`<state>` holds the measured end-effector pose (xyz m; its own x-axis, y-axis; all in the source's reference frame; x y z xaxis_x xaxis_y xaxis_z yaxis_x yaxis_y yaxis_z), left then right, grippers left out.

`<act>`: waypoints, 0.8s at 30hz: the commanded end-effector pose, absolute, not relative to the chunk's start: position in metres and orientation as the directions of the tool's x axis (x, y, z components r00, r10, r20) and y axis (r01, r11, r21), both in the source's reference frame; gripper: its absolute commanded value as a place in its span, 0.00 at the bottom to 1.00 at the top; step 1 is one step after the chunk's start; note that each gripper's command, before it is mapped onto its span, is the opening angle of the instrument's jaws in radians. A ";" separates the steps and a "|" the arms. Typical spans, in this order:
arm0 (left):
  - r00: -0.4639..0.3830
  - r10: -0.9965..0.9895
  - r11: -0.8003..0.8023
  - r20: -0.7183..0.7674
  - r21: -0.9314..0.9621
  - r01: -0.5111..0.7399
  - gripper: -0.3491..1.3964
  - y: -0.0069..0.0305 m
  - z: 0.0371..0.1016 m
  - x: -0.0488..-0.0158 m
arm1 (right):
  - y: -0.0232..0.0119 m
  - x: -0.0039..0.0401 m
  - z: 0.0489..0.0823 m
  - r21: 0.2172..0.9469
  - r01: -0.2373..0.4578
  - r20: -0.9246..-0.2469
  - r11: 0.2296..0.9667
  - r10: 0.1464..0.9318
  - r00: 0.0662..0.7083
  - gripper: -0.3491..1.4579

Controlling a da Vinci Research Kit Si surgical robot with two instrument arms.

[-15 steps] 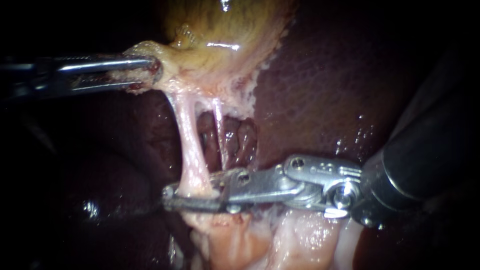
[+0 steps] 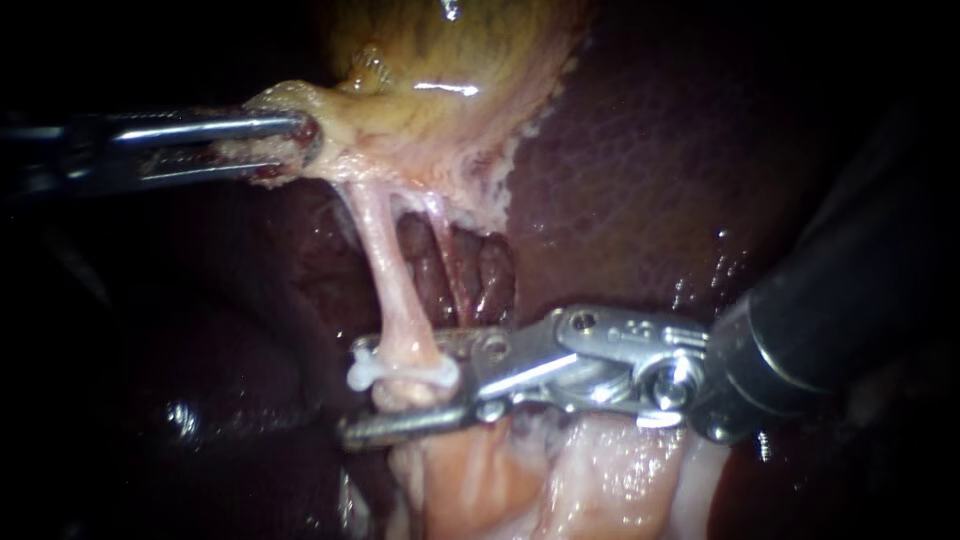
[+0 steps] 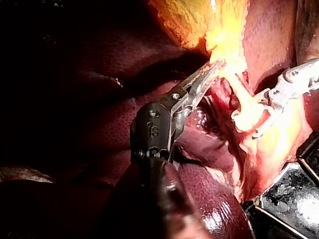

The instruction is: Going back first clip left tube

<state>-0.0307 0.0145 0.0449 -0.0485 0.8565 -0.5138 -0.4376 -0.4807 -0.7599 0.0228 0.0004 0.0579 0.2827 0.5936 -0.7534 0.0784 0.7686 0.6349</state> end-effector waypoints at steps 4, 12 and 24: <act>-0.048 0.856 -0.481 -0.514 -0.760 -0.438 0.00 0.0145 0.0449 -0.0308 | 0.0013 0.0210 0.0586 0.563 0.071 -0.799 0.823 0.520 0.302 0.47; -0.045 0.858 -0.477 -0.512 -0.760 -0.441 0.00 0.0143 0.0453 -0.0314 | 0.0031 0.0155 0.0568 0.487 0.095 -0.848 0.868 0.444 0.290 0.47; -0.045 0.858 -0.477 -0.512 -0.760 -0.441 0.00 0.0144 0.0455 -0.0315 | 0.0054 0.0057 0.0540 0.416 0.097 -0.883 0.904 0.375 0.283 0.47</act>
